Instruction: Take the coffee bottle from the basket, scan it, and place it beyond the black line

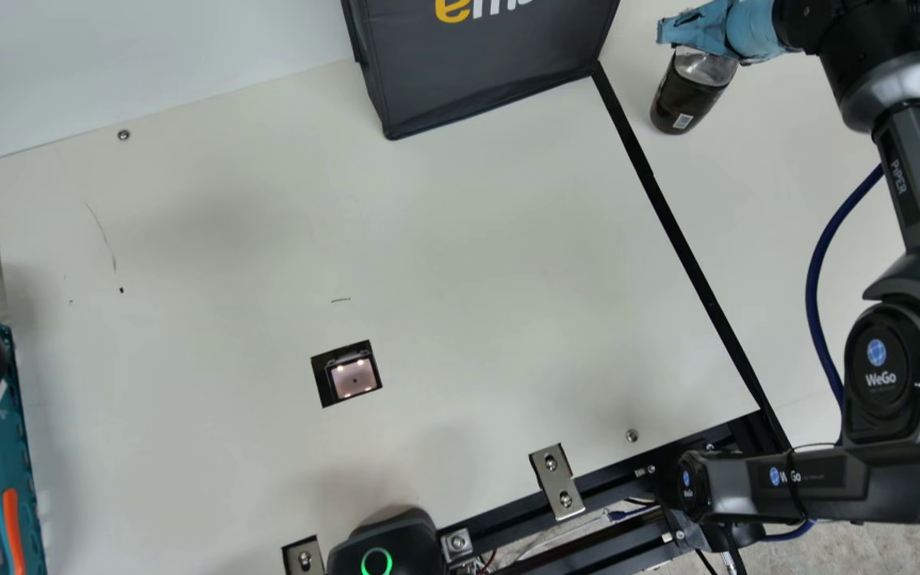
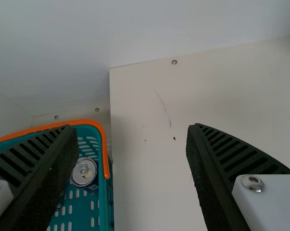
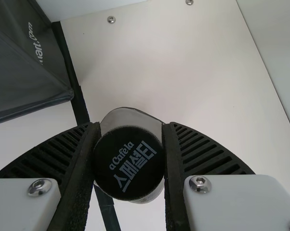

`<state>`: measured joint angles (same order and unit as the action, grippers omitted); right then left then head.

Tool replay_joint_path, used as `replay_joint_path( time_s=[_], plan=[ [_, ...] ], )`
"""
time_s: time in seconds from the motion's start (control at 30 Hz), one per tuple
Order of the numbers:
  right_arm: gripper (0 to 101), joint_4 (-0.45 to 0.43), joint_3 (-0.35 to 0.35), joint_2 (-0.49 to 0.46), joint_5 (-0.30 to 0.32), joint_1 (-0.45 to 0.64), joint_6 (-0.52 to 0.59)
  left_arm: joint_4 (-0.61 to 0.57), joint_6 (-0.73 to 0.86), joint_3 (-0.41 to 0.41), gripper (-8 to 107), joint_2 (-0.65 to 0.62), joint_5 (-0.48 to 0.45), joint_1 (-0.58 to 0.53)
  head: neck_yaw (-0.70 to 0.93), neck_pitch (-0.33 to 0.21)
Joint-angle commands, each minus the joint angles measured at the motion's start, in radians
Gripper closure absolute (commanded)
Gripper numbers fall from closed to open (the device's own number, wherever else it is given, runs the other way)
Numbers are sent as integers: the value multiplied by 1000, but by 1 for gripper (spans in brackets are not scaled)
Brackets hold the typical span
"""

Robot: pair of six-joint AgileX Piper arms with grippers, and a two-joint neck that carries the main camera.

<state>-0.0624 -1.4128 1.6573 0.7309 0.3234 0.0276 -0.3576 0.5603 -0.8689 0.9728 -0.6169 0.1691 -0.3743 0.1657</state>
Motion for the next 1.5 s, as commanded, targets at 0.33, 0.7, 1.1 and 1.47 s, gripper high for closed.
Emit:
replay_joint_path(
  time_s=[0.33, 0.7, 1.1, 1.47],
  plan=[
    [94, 12, 13, 10, -29, 10, -5, 0, 0, 0, 9, 0, 0, 0, -2, -27],
    [58, 19, 32, 12, -51, 19, -5, 0, 0, 0, 9, 0, 0, 0, -2, -27],
    [18, 29, 36, 13, -57, 22, 3, 0, 0, 0, 9, 0, 0, 0, -2, -27],
    [10, 53, 22, -16, -50, 14, 25, 0, 0, 0, 9, 0, 0, 0, -2, -27]
  ],
)
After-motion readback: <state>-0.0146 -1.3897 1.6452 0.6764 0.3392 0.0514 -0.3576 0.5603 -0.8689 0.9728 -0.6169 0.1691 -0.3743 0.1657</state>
